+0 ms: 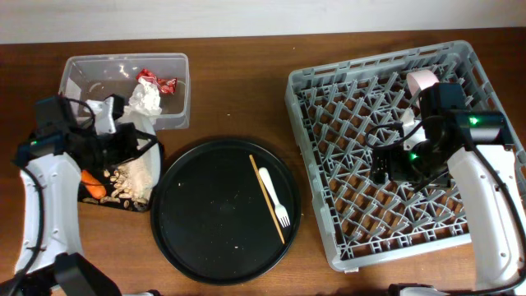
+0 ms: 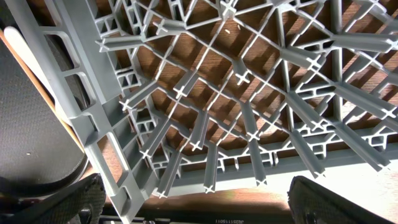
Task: Sort waste into correct bins and load items into the dishwasher rack
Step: 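Tilt the plate with the left gripper to tip rice onto the black tray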
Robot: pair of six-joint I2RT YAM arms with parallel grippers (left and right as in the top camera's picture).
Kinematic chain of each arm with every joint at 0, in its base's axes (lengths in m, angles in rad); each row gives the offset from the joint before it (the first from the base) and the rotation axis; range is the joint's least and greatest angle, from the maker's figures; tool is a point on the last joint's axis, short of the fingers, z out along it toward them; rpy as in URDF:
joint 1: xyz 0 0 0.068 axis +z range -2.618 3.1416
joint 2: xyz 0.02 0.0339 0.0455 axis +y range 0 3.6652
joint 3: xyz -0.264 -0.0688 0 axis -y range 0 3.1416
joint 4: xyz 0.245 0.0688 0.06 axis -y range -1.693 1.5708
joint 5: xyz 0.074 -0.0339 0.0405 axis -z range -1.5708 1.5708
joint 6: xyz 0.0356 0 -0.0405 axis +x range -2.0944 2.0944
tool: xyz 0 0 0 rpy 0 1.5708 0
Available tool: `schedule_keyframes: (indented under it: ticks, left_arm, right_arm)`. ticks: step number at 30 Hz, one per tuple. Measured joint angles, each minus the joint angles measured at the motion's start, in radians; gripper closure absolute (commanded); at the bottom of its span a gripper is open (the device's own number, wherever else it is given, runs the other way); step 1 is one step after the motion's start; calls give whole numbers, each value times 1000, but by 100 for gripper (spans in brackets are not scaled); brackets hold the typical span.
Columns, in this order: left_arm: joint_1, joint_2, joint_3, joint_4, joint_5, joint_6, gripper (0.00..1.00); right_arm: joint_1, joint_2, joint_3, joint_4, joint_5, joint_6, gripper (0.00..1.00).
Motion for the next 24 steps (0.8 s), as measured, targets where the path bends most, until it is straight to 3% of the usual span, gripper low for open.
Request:
schedule_keyframes:
  ticks: [7,13,21,24]
  left_arm:
    - [94,0,0,-21,109,10,100]
    - [141,0,0,-77,158,120,100]
    - [270,-1,-1,-113,454,193,100]
    - [274,-1,-1,-113,503,201,100]
  right_arm:
    - [0,0,0,-8,0,0,2]
    - [0,0,0,-11,0,0,2]
    - [0,0,0,-13,0,-1,2]
    - [0,0,0,-13,0,0,2]
